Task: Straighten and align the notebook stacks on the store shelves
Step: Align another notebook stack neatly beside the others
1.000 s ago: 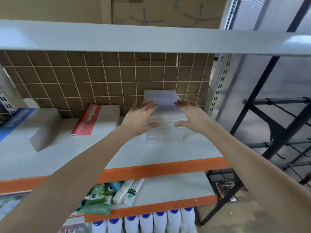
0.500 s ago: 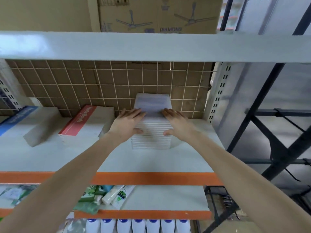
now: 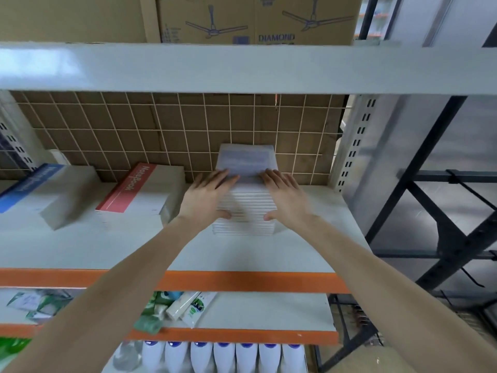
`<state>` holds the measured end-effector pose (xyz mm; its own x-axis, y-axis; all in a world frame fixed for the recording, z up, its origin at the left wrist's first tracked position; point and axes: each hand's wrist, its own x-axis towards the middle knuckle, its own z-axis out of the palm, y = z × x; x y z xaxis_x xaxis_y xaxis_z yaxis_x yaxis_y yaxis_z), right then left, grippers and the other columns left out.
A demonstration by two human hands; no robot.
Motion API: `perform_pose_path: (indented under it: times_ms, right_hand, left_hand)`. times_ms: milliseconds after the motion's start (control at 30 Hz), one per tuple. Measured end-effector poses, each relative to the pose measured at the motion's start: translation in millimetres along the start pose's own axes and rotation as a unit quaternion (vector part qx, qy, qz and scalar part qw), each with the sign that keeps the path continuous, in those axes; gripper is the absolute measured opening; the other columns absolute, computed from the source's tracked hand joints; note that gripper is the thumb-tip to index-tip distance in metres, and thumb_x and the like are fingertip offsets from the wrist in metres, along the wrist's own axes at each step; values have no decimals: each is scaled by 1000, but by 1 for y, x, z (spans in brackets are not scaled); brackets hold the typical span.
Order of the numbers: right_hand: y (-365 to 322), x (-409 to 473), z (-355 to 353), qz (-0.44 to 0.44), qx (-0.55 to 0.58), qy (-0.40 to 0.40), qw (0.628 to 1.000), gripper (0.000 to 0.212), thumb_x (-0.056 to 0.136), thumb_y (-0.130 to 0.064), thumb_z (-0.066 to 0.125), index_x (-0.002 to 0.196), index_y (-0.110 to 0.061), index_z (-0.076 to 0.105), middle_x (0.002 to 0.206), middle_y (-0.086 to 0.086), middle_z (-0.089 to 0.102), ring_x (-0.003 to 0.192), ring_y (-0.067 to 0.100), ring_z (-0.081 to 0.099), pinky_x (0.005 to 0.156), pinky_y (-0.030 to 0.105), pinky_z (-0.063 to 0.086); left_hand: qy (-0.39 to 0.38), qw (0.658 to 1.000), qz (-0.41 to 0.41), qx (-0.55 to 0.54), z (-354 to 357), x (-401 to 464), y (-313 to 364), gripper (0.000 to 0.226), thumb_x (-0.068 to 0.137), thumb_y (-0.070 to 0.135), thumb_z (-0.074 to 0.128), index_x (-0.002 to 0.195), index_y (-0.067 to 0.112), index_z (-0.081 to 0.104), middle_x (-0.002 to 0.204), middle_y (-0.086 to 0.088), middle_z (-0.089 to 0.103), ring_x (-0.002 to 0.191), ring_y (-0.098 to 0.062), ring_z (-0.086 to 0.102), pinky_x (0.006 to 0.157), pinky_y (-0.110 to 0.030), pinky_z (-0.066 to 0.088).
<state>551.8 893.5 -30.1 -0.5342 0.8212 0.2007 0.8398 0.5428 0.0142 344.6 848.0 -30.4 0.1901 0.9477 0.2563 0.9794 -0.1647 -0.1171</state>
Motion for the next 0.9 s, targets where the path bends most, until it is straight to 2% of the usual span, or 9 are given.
perform_pose_path:
  times_ms: [167,267,433,667,767,800,900]
  right_hand:
    - [-2,-1,-5,6,-24,-4,1000,109,71,-41,78,151,-11,10,159,4,11,146,18,8,117,35,0]
    - [-8,-10,-4,19,-63,6,998,109,75,-47,73,151,-11,2,159,10,6,147,23,4,117,42,-4]
    - [-20,-22,12,33,-118,42,992,120,71,-51,74,151,-14,-7,158,18,-5,146,32,-2,116,50,-4]
    - [-23,-20,18,66,-164,49,983,118,62,-52,79,151,-12,14,156,17,16,145,33,13,115,51,2]
    - [-28,-25,21,83,-185,63,977,119,65,-54,76,152,-13,6,158,16,7,145,33,8,111,52,-10]
    - [-30,-29,23,91,-204,70,972,123,64,-57,76,152,-13,3,158,15,7,145,33,9,109,53,-10]
    - [-38,-38,31,109,-259,113,953,131,48,-69,77,149,-19,10,155,9,24,142,30,25,112,53,10]
  left_hand:
    - [-10,998,-6,59,-3,-1,3,92,80,54,61,150,31,6,159,4,7,145,-12,8,116,-39,3]
    - [-1,996,12,92,-3,-9,6,86,86,56,52,150,30,2,159,-2,5,146,-17,4,116,-41,-2]
    - [15,993,-11,113,8,-20,16,106,78,59,61,149,28,-11,158,-7,1,145,-26,-2,115,-48,-2]
    - [14,994,-39,102,16,-16,21,99,80,56,61,149,27,-4,155,-5,7,144,-28,3,116,-44,3]
    - [27,991,-35,129,16,-21,22,105,80,60,57,147,28,-18,156,-8,8,144,-32,3,116,-47,0]
    - [44,988,-27,144,17,-26,23,109,78,62,58,145,30,-21,156,-10,12,144,-33,6,116,-49,1]
    - [116,977,-13,179,23,-38,26,123,59,69,71,149,25,0,149,-13,35,140,-29,28,113,-49,16]
